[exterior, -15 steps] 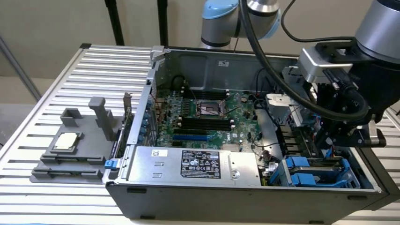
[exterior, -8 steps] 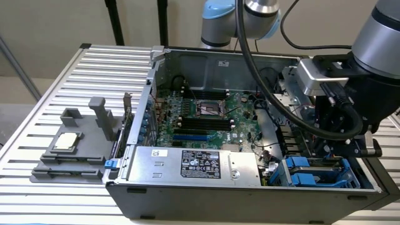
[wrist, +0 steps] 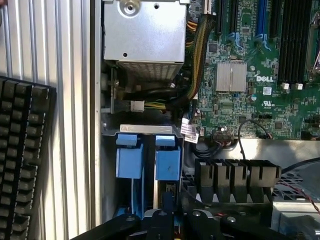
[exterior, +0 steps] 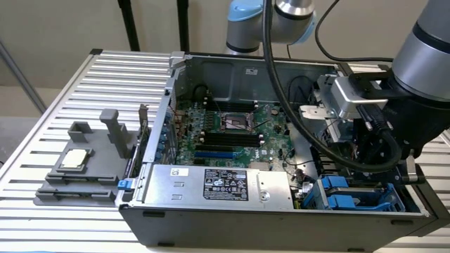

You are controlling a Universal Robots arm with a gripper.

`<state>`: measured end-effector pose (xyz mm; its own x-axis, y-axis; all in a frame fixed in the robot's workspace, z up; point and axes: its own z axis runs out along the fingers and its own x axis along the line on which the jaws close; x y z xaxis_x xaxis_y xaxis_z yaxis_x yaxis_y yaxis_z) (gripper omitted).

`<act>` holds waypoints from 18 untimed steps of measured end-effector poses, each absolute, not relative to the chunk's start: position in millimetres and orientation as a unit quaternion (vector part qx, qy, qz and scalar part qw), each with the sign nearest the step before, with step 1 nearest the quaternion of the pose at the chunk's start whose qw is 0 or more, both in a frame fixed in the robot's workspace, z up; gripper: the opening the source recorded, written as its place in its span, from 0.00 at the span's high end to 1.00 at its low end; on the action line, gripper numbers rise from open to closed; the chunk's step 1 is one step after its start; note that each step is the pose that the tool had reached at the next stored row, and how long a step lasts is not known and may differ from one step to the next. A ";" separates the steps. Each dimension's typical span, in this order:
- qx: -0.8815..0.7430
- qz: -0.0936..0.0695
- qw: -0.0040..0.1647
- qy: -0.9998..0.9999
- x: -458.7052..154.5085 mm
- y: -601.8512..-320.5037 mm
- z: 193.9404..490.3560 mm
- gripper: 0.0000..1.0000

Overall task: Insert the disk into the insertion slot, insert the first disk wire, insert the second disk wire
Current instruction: 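Insert the second disk wire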

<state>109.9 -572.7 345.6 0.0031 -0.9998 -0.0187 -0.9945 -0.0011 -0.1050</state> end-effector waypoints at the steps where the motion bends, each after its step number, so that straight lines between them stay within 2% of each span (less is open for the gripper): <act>1: -0.707 -0.030 0.045 0.705 109.9 -573.0 344.4 0.83; 15: -0.706 -0.029 0.053 0.705 109.9 -575.9 334.4 0.83; 17: -0.706 -0.028 0.053 0.705 109.9 -575.9 335.6 0.81; 18: -0.706 -0.028 0.053 0.705 109.9 -575.9 337.9 0.75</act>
